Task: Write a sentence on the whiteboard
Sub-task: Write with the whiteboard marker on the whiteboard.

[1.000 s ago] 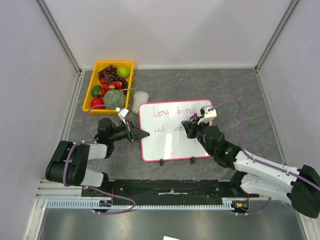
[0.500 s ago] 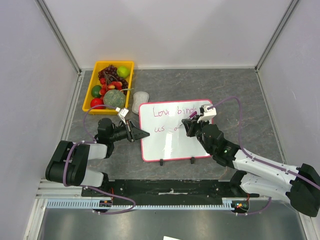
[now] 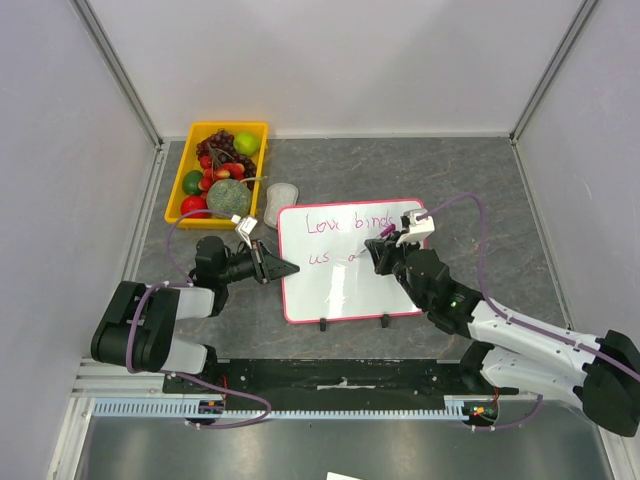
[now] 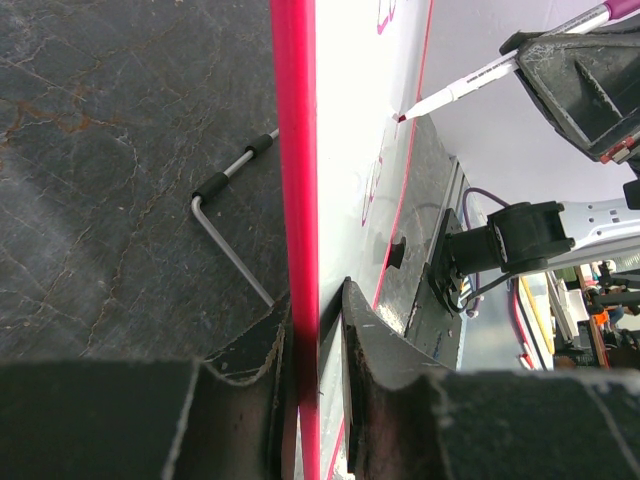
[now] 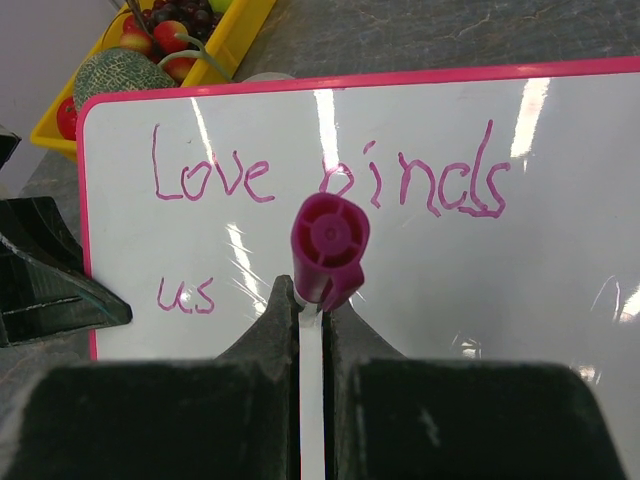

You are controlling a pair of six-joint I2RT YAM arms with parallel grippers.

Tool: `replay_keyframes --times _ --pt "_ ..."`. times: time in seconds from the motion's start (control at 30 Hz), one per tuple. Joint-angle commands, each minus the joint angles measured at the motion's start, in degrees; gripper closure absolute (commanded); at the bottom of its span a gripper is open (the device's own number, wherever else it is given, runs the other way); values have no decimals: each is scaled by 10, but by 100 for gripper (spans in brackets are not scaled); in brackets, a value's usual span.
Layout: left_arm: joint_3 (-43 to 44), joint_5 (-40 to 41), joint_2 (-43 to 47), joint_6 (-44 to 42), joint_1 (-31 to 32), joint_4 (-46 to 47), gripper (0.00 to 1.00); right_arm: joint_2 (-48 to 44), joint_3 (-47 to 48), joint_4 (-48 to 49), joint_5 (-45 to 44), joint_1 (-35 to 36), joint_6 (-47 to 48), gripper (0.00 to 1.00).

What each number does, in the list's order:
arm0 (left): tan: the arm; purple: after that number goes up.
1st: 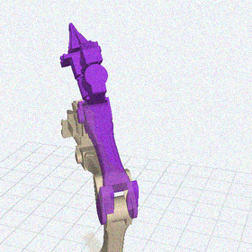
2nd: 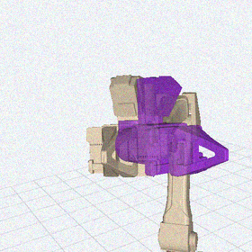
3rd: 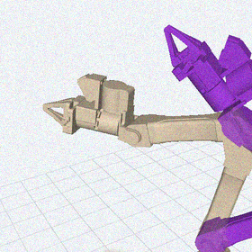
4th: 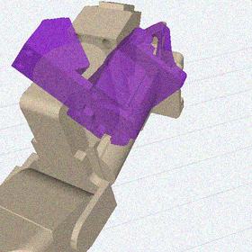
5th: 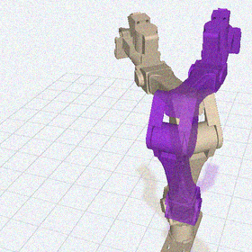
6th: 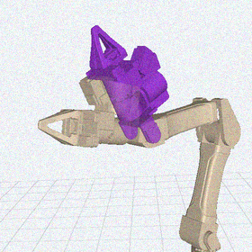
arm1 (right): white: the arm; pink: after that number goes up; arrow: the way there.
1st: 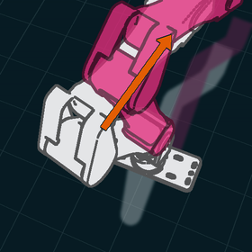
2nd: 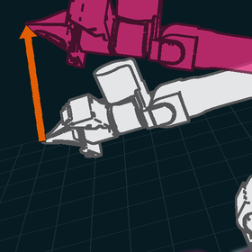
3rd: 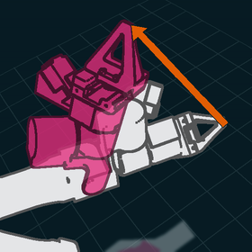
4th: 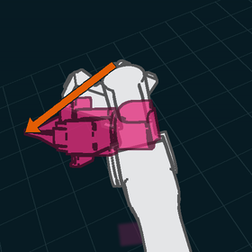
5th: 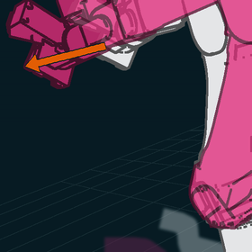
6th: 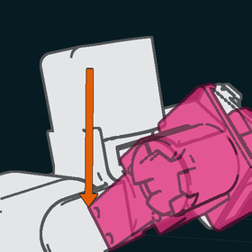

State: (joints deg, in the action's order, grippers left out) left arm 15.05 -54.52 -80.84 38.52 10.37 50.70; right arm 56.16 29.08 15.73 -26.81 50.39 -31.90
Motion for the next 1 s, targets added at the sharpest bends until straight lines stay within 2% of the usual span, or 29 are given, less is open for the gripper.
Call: replay_keyframes --times 0.0,0.5,0.97 --pt "-1 18 4 -33 1 3 98 -9 -17 -25 -8 -4 8 100" --pt "-2 18 3 -33 1 3 98 -24 -22 -36 -9 -4 6 100" --pt "-2 17 5 -33 1 3 98 -87 17 -40 16 -23 -6 100"
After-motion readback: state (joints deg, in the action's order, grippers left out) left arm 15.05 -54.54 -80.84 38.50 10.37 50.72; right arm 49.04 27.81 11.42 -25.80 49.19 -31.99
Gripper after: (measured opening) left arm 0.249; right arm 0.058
